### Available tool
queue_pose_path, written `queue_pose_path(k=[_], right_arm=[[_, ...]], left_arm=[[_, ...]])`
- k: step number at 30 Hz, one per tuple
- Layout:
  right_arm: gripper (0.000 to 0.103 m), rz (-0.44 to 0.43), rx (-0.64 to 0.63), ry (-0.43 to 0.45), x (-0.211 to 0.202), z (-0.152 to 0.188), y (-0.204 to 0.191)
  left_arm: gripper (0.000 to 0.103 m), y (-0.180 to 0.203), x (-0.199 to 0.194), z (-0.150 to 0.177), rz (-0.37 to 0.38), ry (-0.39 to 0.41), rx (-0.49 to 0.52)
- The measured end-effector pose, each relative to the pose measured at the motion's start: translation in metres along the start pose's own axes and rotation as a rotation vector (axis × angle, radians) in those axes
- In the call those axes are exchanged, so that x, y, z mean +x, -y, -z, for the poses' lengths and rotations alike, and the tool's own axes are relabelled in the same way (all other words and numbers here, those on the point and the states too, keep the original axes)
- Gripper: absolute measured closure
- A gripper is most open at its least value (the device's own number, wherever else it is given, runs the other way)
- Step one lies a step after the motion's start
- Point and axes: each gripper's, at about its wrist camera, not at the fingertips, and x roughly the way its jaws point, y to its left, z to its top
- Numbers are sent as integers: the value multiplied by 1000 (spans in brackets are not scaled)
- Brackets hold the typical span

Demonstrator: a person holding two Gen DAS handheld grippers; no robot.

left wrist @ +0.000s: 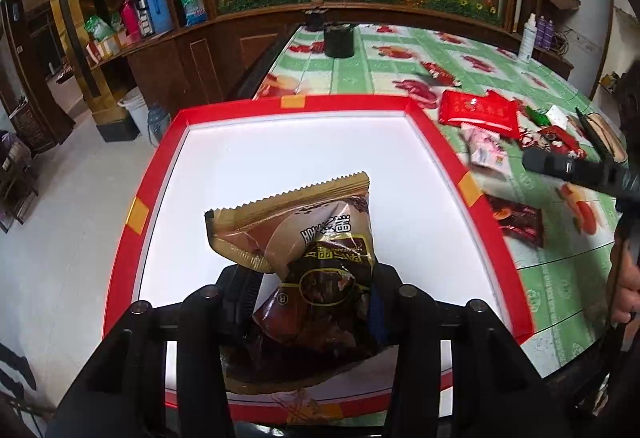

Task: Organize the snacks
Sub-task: 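Carry the brown bag with left tool while right tool carries Soulkiss packet to box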

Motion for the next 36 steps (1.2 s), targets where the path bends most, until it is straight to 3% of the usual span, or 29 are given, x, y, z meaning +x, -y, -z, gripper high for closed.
queue_pose_path(k=[2,5,6,10,13,15,20,24,29,36], right_arm=[[77,86,-71,-43,-4,6,2],[42,161,-157,-139,6,12,-3],[40,165,-180,-147,9,13,-6],[40,174,-267,-180,28,16,-19],[42,245,-320,-244,47,23,-20],[67,286,-344,-237,46,23,-22],[69,329,-330,-229,36,26,-19],[69,237,-196,-180,21,16,-12],[69,67,-170,-69,15,0,-37],[69,-6,-224,-111,68,7,-85]], left_arm=[[60,4,-1,-2,5,10,12],[60,8,2,-4,23,5,16],[60,9,2,-4,25,3,16],[60,6,1,0,31,-8,6],[60,2,-1,0,25,-8,-2],[60,0,-2,1,29,-11,-8],[60,3,-3,1,48,-8,-5],[60,4,-2,2,56,-9,-4],[60,-1,3,3,47,-29,-20],[59,-15,4,5,-2,-39,-58]])
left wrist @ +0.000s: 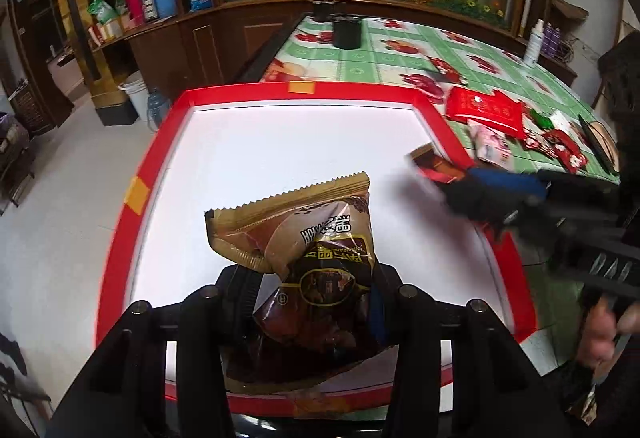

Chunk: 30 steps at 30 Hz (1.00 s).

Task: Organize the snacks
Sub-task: 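Carry the brown bag with left tool while right tool carries Soulkiss packet to box, then open left tool over the white box while right tool releases its packet there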

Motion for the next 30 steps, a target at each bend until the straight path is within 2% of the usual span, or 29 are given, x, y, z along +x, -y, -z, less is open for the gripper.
queue_pose_path(k=[4,9,10,12,14,22,26,30], right_arm=[[69,-31,6,-9,21,0,-11],[65,-69,51,-20,26,2,-1],[64,-64,58,-22,25,2,2],[64,-58,73,-18,24,1,7],[64,-57,70,-14,23,1,6],[62,-47,62,-13,20,3,2],[49,-29,27,-12,17,5,-5],[48,-14,9,10,12,5,-6]], left_arm=[[59,-9,-1,-1,-83,15,-1],[58,-15,2,-4,-177,31,3],[57,-15,2,-5,-183,33,1],[49,-15,3,-6,-188,35,0],[45,-14,2,-6,-196,39,8],[42,-6,-8,-10,-244,89,51],[42,-3,-9,-11,-258,86,61],[42,0,-9,-11,-272,82,71]])
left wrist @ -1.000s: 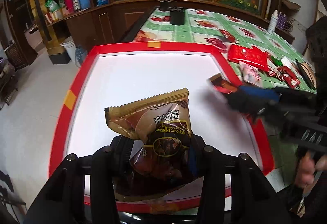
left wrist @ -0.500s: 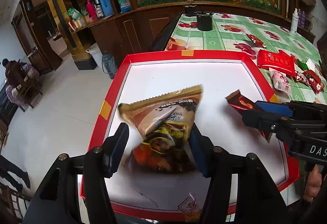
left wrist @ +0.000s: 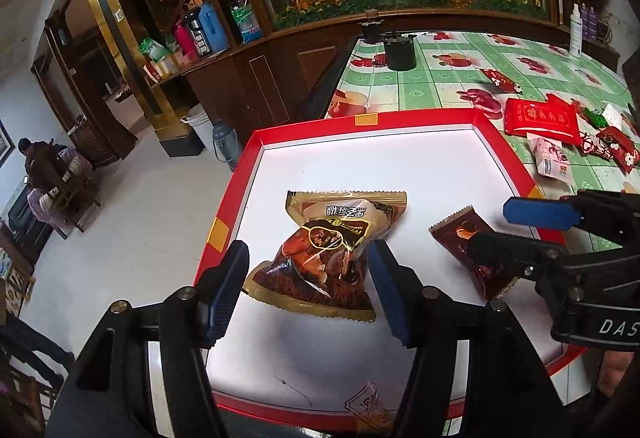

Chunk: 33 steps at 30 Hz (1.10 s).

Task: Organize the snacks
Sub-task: 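Open left tool over the white box while right tool releases its packet there, then grasp the pink-white pastry with left tool while right tool grasps the red gold-patterned packet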

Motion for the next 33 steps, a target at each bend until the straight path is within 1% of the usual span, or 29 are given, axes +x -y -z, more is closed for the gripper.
queue_pose_path(k=[3,9,19,24,28,33], right_arm=[[48,19,3,17,-5,-1,2],[48,21,47,49,-16,-4,13],[48,17,70,85,-32,-4,23],[48,41,90,116,-47,-5,34],[48,90,114,166,-71,-4,56],[48,195,210,242,-120,3,114]], left_arm=[[42,3,-1,-1,-10,1,11],[42,8,-4,-3,-21,6,27],[42,18,-5,-6,-28,3,51],[42,23,-7,-8,-30,1,65],[42,31,-6,-12,-19,-3,80],[42,53,-10,-23,14,13,124]])
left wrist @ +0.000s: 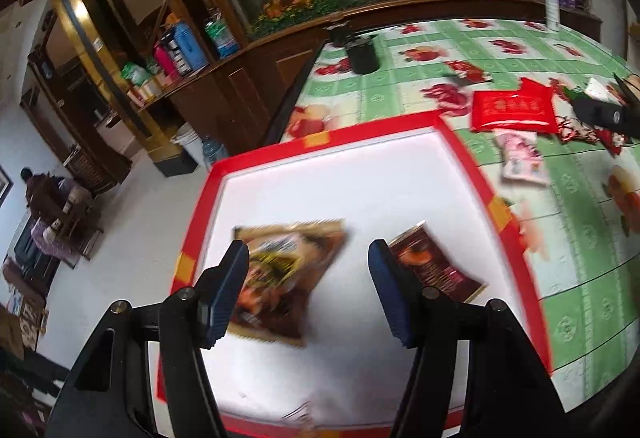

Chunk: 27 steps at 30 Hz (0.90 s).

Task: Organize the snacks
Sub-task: 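Grasp the pink-white pastry with left tool while right tool grasps the red gold-patterned packet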

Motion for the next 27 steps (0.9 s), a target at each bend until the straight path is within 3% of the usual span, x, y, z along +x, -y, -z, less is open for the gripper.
queue_pose_path(k=[8,14,17,23,27], right_arm=[[46,208,213,127,-71,-17,125],[46,315,273,104,-90,-16,175],[46,320,261,53,-78,-17,177],[44,367,108,-16,-51,-16,148],[44,318,58,-29,-37,-21,134]], left_arm=[[41,53,-6,-40,97,52,110],[37,99,4,-65,179,55,156],[37,113,18,-74,211,13,152],[37,133,32,-78,245,-23,150],[37,141,43,-82,266,-60,136]])
